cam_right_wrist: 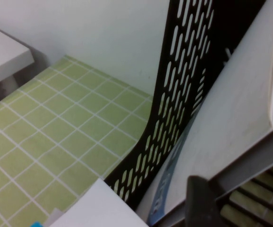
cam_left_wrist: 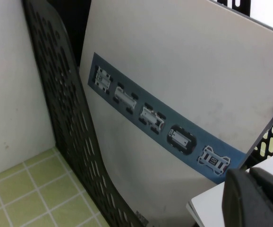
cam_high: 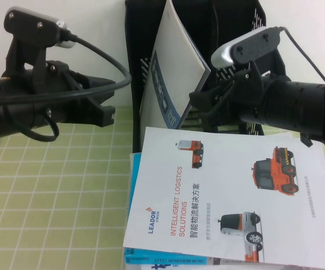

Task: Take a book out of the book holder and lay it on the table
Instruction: Hold the bookshelf, then pick up the right side book from the book shelf

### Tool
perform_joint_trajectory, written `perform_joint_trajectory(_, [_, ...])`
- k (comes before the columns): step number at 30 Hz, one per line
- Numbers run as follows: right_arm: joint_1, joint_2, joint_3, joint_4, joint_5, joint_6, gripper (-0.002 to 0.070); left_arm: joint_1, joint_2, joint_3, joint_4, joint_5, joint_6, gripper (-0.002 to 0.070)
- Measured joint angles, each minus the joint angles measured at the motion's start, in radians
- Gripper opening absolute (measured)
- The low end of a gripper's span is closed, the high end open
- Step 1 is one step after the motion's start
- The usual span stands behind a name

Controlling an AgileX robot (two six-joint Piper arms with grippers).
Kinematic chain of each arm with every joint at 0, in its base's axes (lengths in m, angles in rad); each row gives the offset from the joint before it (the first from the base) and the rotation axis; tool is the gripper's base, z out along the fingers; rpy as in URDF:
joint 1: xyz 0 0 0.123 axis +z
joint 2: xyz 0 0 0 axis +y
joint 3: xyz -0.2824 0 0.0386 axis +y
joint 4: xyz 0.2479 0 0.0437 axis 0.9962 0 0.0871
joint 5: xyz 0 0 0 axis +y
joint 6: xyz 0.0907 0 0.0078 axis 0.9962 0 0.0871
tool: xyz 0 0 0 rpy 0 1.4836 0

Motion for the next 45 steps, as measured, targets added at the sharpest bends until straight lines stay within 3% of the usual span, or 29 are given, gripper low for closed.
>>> perform_joint_trajectory(32, [0.000, -0.012, 0.017, 0.006, -0.040, 0.119, 0.0344, 0.000, 0.000, 0.000, 0.000, 0.022, -0.004, -0.0001])
perform_joint_trajectory(45, [0.000, 0.182, -0.208, 0.008, 0.043, 0.136, 0.0329, 0.000, 0.000, 0.000, -0.005, 0.022, -0.004, -0.0001])
